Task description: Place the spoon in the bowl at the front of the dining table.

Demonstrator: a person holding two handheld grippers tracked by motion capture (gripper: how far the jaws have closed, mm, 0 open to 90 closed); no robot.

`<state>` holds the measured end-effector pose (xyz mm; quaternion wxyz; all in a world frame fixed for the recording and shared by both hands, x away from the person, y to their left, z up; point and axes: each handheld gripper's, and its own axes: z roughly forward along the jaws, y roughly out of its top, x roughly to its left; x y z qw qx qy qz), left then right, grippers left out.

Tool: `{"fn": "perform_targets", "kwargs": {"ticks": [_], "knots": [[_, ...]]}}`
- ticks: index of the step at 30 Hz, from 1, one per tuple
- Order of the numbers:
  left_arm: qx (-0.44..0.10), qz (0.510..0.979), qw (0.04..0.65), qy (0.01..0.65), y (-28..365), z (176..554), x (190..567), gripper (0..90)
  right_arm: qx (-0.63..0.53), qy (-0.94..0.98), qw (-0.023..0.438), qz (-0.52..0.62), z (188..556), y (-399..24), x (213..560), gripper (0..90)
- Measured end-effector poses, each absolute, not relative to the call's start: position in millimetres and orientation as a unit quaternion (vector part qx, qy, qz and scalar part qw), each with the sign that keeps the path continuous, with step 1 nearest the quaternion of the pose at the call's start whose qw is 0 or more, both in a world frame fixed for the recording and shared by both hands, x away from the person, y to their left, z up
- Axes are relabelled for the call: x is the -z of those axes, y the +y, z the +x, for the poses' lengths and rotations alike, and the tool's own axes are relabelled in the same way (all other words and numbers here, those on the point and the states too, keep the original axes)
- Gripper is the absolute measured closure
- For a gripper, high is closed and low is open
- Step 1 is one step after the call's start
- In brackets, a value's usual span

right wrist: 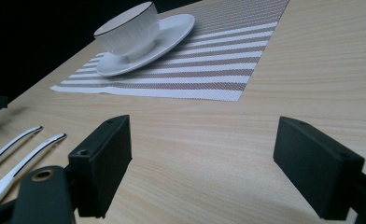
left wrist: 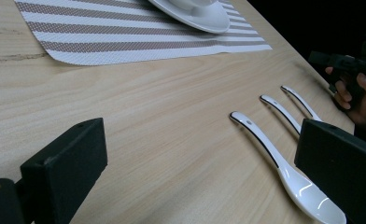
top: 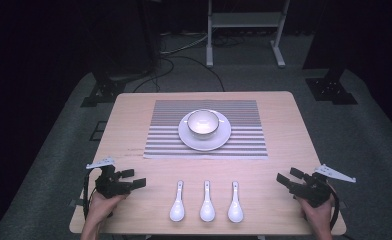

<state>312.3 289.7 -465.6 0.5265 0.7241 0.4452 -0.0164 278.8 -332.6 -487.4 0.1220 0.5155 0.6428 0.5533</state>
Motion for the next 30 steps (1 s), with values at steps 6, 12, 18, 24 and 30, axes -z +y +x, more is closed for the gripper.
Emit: {"fn": "perform_targets", "kwargs": {"ticks": [6,12,18,24,30], "knots": [[0.020,0.726,0.525,0.444,286,312,465,1.2,-0.554,0.643,0.122,0.515,279,-332,487,18.3],[0.027,0.729,0.525,0.438,278,313,465,1.2,-0.553,0.644,0.122,0.515,279,-332,487,18.3],[0.034,0.734,0.522,0.433,269,313,465,1.2,-0.553,0.643,0.122,0.515,279,-332,487,18.3],[0.048,0.741,0.517,0.426,256,312,466,1.2,-0.553,0.643,0.122,0.516,279,-332,487,18.3],[0.053,0.746,0.516,0.418,246,312,466,1.2,-0.551,0.644,0.122,0.516,279,-332,487,18.3]]}}
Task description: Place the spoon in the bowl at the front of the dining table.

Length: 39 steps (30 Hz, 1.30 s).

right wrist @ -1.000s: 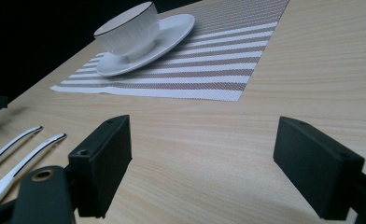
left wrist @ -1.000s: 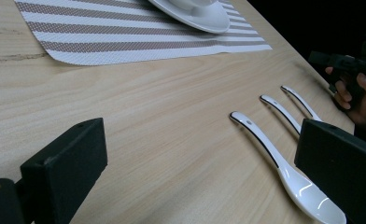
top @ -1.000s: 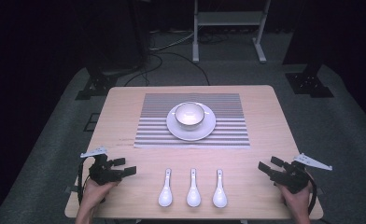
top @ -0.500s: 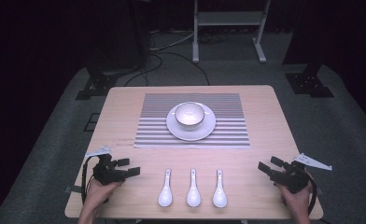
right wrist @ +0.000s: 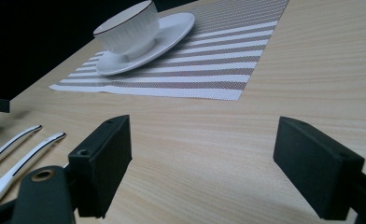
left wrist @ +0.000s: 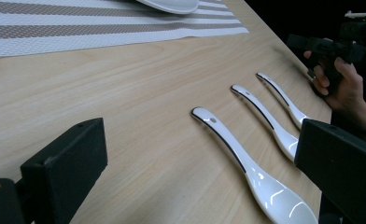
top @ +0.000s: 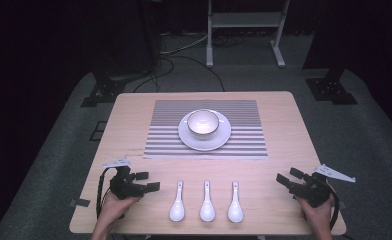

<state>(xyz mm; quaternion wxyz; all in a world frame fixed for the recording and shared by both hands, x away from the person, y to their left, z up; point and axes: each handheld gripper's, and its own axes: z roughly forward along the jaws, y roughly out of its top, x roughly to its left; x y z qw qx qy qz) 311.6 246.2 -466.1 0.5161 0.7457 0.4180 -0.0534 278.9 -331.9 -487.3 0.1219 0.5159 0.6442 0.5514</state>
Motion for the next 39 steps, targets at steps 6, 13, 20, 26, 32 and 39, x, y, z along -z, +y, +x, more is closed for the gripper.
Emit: {"fn": "perform_targets", "kwargs": {"ticks": [6,13,20,26,32,39], "knots": [[0.069,0.756,0.506,0.410,232,311,468,1.2,-0.551,0.645,0.122,0.515,279,-332,487,18.3],[0.083,0.755,0.508,0.405,221,310,467,1.3,-0.551,0.646,0.122,0.514,279,-332,487,18.3],[0.097,0.751,0.497,0.423,210,310,468,3.0,-0.550,0.646,0.123,0.515,279,-331,487,18.3],[0.111,0.747,0.499,0.424,199,311,469,4.3,-0.550,0.646,0.123,0.516,279,-331,487,18.3],[0.123,0.749,0.494,0.424,187,310,470,5.1,-0.549,0.645,0.124,0.516,279,-331,487,18.4],[0.117,0.743,0.483,0.447,182,308,473,8.7,-0.549,0.647,0.125,0.514,279,-331,487,18.3]]}}
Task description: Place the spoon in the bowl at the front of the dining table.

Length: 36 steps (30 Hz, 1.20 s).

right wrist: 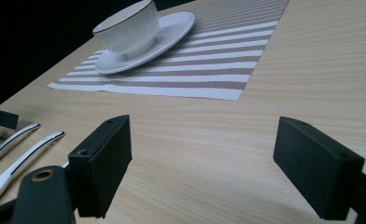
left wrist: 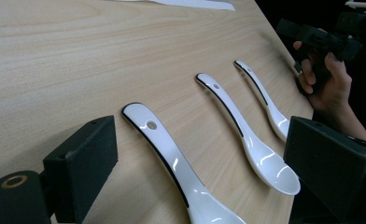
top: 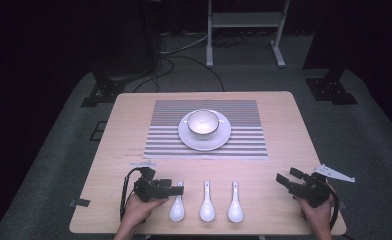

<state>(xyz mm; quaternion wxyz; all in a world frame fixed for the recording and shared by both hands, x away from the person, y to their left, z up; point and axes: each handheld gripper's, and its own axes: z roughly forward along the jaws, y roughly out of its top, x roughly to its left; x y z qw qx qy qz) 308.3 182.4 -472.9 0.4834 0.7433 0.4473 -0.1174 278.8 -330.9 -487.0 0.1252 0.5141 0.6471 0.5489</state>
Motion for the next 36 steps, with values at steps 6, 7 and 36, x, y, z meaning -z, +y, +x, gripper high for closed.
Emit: {"fn": "perform_targets", "kwargs": {"ticks": [6,7,36], "knots": [[0.119,0.749,0.477,0.445,176,307,476,17.0,-0.547,0.650,0.126,0.512,279,-330,487,18.3],[0.120,0.751,0.477,0.441,175,307,477,19.0,-0.547,0.650,0.126,0.511,279,-330,487,18.3],[-0.025,0.876,0.318,0.363,123,303,460,80.5,-0.545,0.652,0.133,0.509,278,-329,486,18.3]]}}
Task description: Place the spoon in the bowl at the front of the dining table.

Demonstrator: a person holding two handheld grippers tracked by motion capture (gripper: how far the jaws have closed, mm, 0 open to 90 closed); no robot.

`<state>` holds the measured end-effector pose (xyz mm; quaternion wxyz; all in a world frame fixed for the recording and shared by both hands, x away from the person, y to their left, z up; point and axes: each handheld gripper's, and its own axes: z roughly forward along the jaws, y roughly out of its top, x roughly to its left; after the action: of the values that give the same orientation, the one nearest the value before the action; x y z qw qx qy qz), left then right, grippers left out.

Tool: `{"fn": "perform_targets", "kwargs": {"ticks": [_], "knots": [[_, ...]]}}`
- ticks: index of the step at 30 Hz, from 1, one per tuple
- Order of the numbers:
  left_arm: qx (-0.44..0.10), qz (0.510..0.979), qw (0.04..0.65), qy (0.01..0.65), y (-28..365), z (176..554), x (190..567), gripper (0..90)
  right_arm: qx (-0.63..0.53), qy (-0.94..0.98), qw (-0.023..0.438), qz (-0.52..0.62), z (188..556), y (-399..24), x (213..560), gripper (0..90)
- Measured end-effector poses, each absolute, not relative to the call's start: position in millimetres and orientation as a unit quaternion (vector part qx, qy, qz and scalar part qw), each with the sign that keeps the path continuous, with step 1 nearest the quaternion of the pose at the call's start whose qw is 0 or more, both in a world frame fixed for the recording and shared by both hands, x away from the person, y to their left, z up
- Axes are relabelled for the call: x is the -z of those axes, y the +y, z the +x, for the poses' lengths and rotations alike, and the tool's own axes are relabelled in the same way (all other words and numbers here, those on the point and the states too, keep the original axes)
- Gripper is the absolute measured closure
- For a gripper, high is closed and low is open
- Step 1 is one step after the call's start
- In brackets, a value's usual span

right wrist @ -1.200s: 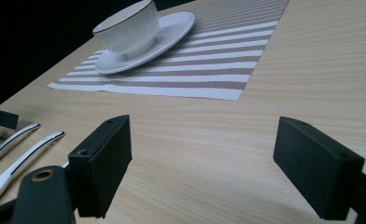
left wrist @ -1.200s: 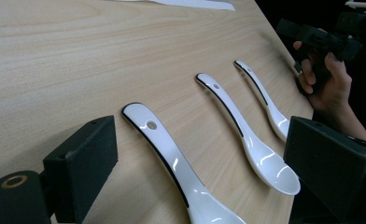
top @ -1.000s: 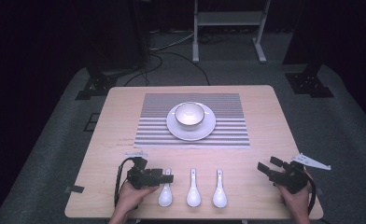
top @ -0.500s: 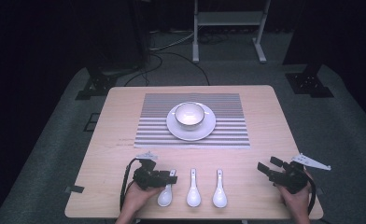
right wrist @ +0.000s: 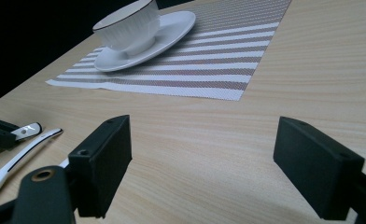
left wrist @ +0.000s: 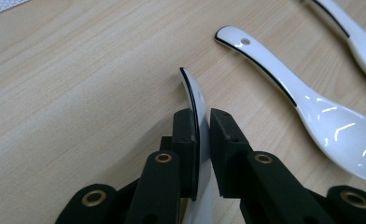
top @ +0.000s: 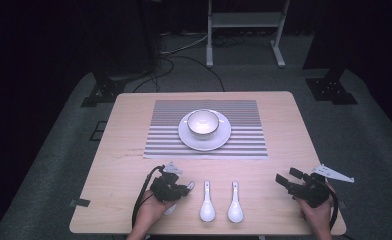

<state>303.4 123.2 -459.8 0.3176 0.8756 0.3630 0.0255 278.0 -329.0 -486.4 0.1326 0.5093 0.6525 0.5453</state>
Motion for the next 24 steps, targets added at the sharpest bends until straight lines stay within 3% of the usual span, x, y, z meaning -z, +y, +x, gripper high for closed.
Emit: {"fn": "perform_targets", "kwargs": {"ticks": [8,15,24], "knots": [[0.003,0.882,0.312,0.353,122,312,451,83.5,-0.546,0.652,0.132,0.509,278,-329,486,18.3],[0.052,0.855,0.367,0.362,138,318,435,83.3,-0.546,0.653,0.132,0.509,278,-329,486,18.3],[0.070,0.831,0.411,0.369,154,327,417,84.7,-0.546,0.652,0.132,0.509,278,-329,486,18.3]]}}
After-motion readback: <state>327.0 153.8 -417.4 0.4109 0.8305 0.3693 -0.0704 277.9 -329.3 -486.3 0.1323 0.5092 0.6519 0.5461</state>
